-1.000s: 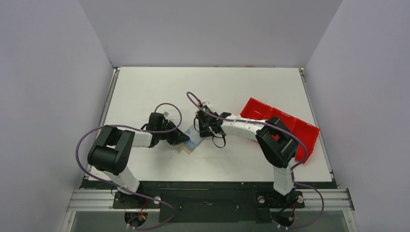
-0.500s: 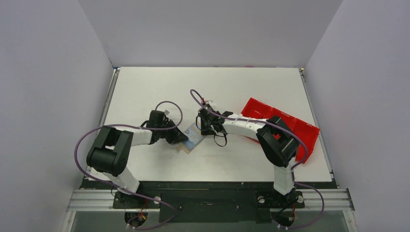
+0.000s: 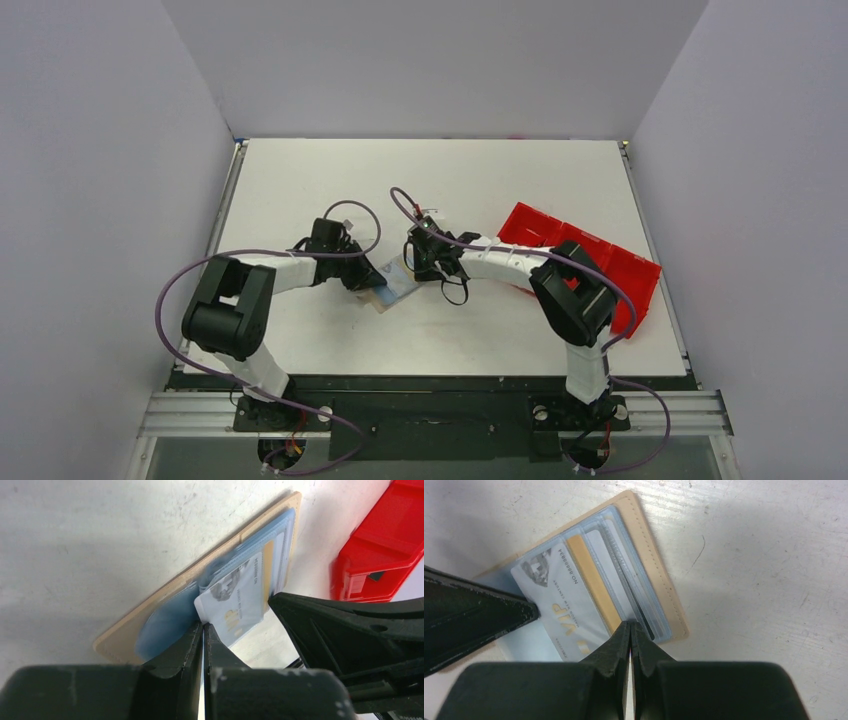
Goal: Take the credit cards out of the card holder
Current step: Remove the credit card from the card holder.
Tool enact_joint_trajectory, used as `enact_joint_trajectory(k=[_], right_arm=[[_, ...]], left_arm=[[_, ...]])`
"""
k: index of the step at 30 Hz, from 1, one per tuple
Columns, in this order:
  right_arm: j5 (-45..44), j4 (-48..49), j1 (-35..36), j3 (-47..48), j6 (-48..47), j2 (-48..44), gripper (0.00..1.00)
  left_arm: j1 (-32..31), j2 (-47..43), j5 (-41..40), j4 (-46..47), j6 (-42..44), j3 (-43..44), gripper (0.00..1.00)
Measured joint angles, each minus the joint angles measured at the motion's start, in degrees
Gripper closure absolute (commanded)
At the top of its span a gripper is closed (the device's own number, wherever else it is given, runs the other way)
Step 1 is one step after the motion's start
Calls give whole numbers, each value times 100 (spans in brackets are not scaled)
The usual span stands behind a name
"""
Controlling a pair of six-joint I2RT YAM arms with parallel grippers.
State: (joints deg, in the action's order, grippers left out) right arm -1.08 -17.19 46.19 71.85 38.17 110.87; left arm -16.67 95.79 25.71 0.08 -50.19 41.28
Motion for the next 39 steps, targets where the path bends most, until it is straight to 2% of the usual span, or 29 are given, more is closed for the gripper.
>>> enact_joint_trajectory(k=[6, 17, 19, 23, 27, 39], right_arm=[[-39, -98, 9, -184, -48, -173, 100], [120, -210, -83, -415, -240, -817, 100], [284, -96, -92, -411, -304, -868, 97], [586, -31, -114, -352, -402, -813, 89], [737, -7, -39, -131, -505, -562, 85], [748, -94, 70, 140, -658, -162, 89]], left_arm=[[28, 166, -225, -485, 407, 446, 100], [66, 201, 260, -278, 533, 295, 100], [66, 205, 299, -254, 538, 282, 100], [66, 219, 302, -293, 549, 282, 100], [66, 271, 306, -417, 590, 376, 100], [66, 562, 389, -931, 743, 833, 100]])
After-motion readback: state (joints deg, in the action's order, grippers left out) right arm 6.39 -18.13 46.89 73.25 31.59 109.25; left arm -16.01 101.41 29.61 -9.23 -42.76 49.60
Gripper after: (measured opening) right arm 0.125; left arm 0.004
